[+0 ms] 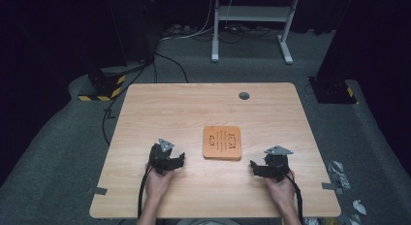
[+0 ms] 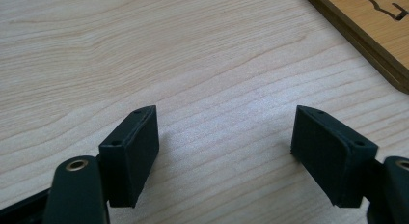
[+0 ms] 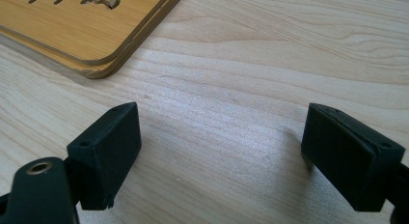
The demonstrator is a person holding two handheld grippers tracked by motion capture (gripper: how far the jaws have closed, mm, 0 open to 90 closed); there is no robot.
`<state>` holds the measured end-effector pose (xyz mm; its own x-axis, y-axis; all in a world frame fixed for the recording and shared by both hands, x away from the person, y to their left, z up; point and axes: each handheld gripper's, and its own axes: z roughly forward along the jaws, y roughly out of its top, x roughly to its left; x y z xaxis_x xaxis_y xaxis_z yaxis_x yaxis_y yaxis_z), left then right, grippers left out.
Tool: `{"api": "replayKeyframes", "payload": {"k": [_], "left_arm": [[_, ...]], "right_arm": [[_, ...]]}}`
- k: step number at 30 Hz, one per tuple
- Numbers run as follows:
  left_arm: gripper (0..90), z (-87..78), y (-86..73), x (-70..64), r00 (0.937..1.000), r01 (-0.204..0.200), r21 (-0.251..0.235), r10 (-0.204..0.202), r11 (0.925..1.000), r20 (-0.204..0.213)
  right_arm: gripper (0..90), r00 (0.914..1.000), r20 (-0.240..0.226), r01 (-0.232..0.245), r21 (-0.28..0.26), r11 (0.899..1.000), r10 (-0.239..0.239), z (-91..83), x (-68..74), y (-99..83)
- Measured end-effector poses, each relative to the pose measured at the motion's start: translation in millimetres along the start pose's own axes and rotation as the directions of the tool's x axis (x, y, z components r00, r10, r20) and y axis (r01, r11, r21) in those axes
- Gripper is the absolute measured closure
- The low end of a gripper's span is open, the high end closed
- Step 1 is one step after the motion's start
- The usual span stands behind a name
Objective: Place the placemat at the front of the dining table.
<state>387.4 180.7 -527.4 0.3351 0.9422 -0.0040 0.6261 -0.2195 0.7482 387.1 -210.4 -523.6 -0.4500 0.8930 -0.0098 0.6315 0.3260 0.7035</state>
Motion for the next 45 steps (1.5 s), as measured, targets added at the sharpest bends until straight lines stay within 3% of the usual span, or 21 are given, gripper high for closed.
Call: {"api": "replayKeyframes", "payload": {"k": [6,17,22,35,45], "left_arm": [[25.1,0.0,0.0,0.1,1.0,0.0,0.0,0.0,1.0,0.0],[25.1,-0.2,0.0,0.2,1.0,-0.001,0.003,0.001,1.0,0.0],[25.0,0.0,-0.1,0.3,1.0,0.002,0.0,-0.002,1.0,0.002],[25.1,0.1,-0.2,-0.1,0.9999,0.011,-0.002,-0.011,0.9999,0.001],[25.0,0.1,-0.3,-0.2,0.9999,0.01,-0.001,-0.01,0.9999,0.001]], "right_arm": [[13.3,0.9999,0.013,-0.01,-0.01,1.0,0.01,1.2,0.7,0.0],[16.4,0.9997,0.007,-0.021,0.025,0.999,0.021,-1.4,-0.9,2.6],[17.2,0.9992,0.014,-0.036,-0.004,0.999,0.037,-2.3,-3.1,4.0],[19.1,0.9977,0.009,-0.067,-0.026,0.997,0.068,-0.1,-5.3,30.5],[19.1,0.996,-0.003,-0.089,-0.033,0.995,0.089,12.6,-7.1,53.2]]}}
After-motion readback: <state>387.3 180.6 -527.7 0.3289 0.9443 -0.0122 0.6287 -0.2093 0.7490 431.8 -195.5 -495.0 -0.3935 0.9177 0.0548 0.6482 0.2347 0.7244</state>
